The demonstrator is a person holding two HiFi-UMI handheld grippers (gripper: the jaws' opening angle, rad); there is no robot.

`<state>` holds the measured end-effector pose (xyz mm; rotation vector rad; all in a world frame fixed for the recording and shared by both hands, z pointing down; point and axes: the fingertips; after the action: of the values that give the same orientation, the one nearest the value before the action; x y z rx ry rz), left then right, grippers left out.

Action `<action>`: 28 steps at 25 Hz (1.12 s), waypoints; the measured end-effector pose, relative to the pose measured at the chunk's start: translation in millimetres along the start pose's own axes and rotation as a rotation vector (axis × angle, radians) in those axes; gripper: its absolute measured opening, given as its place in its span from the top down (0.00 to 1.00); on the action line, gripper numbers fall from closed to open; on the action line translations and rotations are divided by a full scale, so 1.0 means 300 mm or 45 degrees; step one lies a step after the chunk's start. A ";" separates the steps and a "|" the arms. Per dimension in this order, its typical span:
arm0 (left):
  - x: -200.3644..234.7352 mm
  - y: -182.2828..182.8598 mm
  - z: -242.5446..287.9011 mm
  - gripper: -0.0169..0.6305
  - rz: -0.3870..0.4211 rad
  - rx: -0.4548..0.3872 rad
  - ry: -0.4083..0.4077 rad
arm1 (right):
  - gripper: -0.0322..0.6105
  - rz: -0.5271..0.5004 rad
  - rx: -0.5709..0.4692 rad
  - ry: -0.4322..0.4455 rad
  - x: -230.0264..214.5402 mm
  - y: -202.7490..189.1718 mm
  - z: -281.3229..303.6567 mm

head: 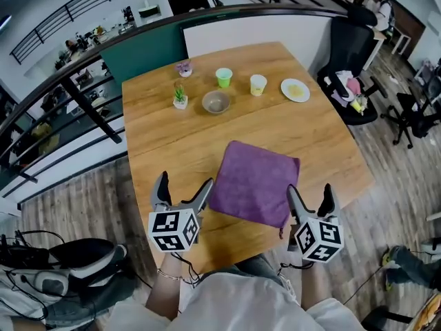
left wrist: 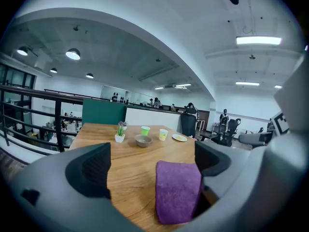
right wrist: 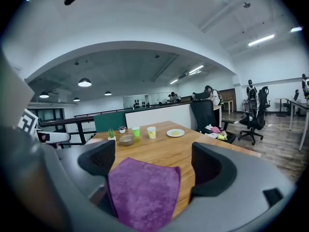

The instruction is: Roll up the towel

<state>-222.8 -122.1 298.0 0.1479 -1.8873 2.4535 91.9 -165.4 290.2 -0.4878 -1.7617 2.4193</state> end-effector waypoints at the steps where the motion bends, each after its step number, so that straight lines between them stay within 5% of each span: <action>1: -0.001 -0.001 0.008 0.12 -0.003 0.005 0.003 | 0.17 -0.003 0.007 0.009 0.000 0.000 0.014; 12: -0.057 -0.081 0.078 0.12 0.006 0.106 -0.048 | 0.18 -0.008 0.122 0.046 -0.037 -0.066 0.066; 17: -0.101 -0.130 0.100 0.23 0.032 0.182 -0.144 | 0.24 -0.029 0.193 0.074 -0.039 -0.109 0.073; 28: -0.200 -0.376 0.095 0.45 0.373 0.514 -0.542 | 0.46 -0.078 0.418 0.173 -0.048 -0.323 0.064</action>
<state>-151.3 -119.0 407.7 0.4713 -1.5969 3.1992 89.8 -155.7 389.4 -0.5347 -1.2741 2.4969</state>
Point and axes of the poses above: the fingertips, and each gripper's own axes: z forward along the fingers, x to its left, y out of its top, and after that the axes turned 4 degrees about z, right-handed
